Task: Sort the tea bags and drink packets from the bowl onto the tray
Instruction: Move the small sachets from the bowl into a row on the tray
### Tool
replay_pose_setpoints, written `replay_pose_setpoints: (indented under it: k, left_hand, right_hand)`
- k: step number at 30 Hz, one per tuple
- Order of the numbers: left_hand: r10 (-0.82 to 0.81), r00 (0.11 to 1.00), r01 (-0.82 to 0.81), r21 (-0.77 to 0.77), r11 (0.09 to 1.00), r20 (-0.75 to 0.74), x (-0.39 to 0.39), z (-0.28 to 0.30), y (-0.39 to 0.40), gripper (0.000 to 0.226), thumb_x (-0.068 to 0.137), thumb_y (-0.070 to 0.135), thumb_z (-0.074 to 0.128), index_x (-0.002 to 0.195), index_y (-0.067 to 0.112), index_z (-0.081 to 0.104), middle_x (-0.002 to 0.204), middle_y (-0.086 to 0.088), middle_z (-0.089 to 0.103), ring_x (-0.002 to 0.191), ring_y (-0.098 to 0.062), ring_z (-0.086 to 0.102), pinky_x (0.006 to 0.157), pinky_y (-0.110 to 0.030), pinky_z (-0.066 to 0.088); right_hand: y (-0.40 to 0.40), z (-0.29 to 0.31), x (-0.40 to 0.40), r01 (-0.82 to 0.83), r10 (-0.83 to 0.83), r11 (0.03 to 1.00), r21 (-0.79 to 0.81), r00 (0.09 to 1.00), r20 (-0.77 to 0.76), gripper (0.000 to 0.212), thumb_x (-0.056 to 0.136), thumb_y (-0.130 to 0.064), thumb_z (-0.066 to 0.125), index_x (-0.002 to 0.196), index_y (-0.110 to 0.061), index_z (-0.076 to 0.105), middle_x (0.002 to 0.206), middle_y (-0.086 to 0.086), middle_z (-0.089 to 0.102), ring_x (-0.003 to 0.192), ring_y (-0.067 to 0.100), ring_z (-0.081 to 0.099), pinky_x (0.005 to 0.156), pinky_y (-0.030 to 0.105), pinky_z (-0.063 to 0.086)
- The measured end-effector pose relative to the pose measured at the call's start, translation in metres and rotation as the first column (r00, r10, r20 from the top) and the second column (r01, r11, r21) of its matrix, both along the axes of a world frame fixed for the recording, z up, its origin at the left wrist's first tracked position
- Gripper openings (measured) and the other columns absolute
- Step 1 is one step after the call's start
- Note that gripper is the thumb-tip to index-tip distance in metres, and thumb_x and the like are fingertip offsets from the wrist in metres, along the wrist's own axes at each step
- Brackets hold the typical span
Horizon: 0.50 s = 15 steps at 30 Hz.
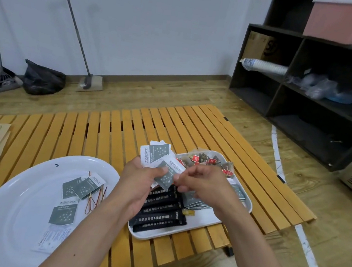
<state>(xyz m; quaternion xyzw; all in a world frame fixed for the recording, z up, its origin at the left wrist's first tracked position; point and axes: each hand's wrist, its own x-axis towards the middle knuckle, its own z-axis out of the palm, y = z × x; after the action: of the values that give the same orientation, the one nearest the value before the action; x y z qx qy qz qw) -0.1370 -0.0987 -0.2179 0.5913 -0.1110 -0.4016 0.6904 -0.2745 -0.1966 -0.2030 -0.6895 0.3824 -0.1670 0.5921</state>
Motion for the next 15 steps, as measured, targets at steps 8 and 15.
replay_pose_setpoints:
  k: [8,15]
  left_hand:
    - [0.101,0.995,-0.102,0.03,0.994,0.01,0.012,0.002,0.0,0.028,0.094,-0.002,0.064,0.12,0.009,0.065,0.109,-0.007,0.076,0.102,-0.027,0.073,0.097,-0.047,0.057]
    - [0.103,0.994,-0.104,0.054,0.993,0.02,0.011,0.002,0.001,0.021,0.093,-0.001,0.067,0.108,0.014,0.066,0.106,-0.006,0.076,0.103,-0.027,0.072,0.101,-0.05,0.055]
  right_hand:
    - [-0.034,-0.003,-0.021,0.254,-0.254,0.967,0.002,0.967,-0.005,0.007,0.089,-0.02,0.076,0.095,-0.018,0.077,0.079,-0.003,0.072,0.065,0.007,0.063,0.06,0.026,0.045]
    - [-0.04,-0.019,-0.019,0.144,-0.186,0.977,-0.156,0.935,-0.302,0.005,0.084,-0.017,0.082,0.082,-0.013,0.079,0.068,0.003,0.072,0.061,0.013,0.065,0.063,0.031,0.059]
